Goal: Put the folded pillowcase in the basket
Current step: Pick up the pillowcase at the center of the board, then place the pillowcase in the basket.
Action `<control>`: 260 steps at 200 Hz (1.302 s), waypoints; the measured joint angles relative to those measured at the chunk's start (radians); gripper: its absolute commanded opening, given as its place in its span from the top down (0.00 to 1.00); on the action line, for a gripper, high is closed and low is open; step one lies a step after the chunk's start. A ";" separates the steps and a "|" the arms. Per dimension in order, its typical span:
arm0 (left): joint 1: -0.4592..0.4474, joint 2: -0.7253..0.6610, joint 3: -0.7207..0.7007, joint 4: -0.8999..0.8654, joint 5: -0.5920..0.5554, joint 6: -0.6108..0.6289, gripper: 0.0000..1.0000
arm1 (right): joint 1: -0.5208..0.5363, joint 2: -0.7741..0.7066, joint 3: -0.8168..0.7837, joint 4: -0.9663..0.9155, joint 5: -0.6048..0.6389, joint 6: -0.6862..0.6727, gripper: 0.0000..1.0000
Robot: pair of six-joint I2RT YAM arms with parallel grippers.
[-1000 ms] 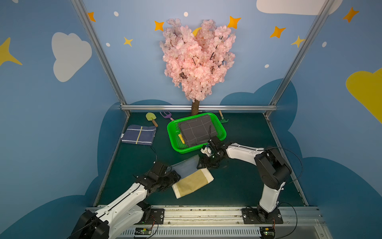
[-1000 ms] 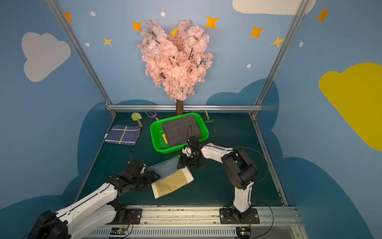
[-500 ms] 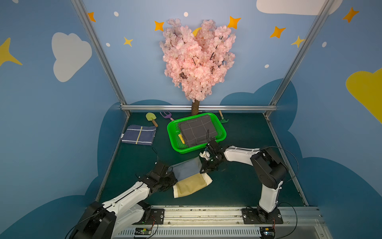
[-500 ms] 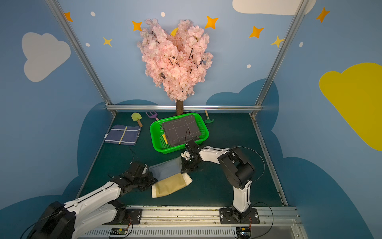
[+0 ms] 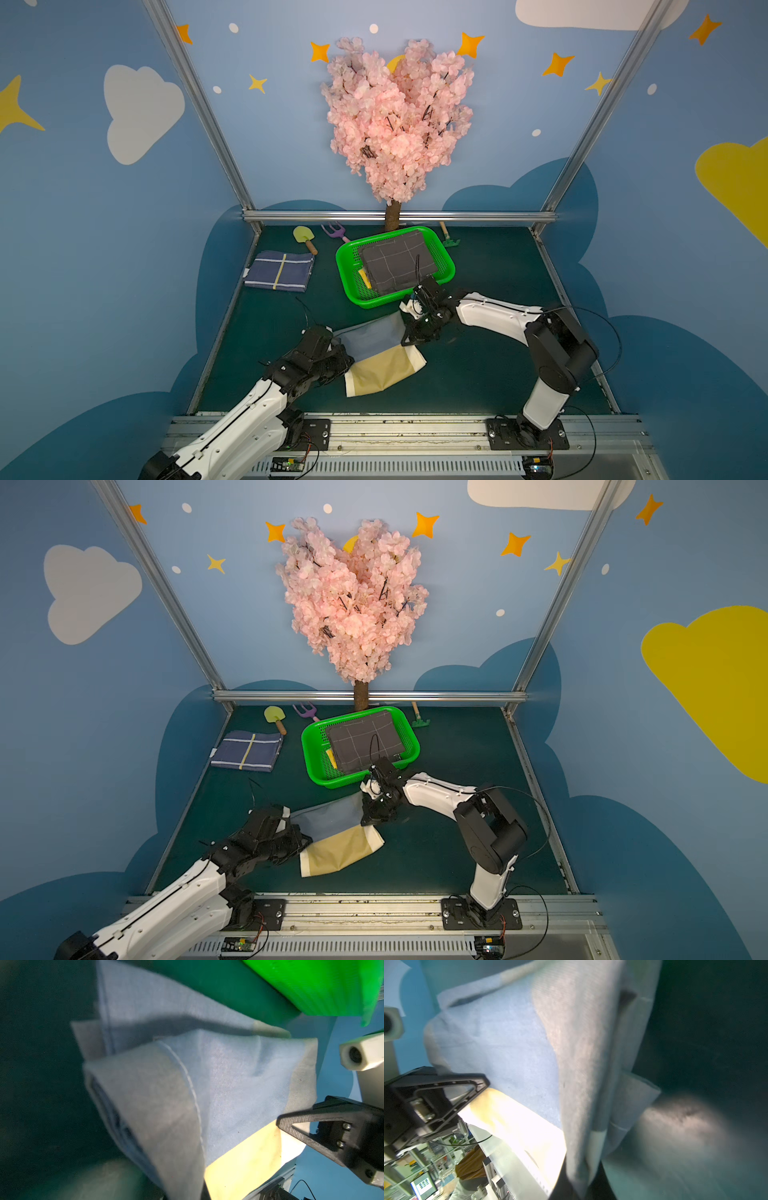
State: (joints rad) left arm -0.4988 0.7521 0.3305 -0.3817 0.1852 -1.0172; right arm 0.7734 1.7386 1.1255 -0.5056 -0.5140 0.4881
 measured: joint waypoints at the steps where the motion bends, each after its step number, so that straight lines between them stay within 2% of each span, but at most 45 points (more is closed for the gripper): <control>1: 0.000 0.000 0.002 -0.001 0.000 0.000 0.97 | 0.000 -0.002 0.002 -0.002 0.002 0.000 1.00; 47: 0.000 0.023 0.105 -0.036 -0.006 0.016 0.97 | -0.005 -0.107 0.109 -0.090 0.054 -0.022 1.00; 118: 0.002 0.366 0.515 0.030 -0.032 0.133 0.97 | -0.132 -0.105 0.327 -0.182 0.090 -0.075 1.00; 155: 0.040 0.561 0.689 0.058 -0.025 0.182 0.97 | -0.209 -0.005 0.514 -0.200 0.078 -0.086 1.00; 194: 0.099 0.708 0.845 0.077 0.000 0.216 0.97 | -0.289 0.139 0.698 -0.204 0.040 -0.086 1.00; 260: 0.161 0.923 0.964 0.142 0.061 0.256 0.97 | -0.355 0.386 0.933 -0.211 -0.005 -0.082 1.00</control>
State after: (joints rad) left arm -0.3378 1.6749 1.2949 -0.2401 0.2459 -0.7616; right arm 0.4187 2.1246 2.0590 -0.7162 -0.5186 0.4065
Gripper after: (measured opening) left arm 0.067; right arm 0.061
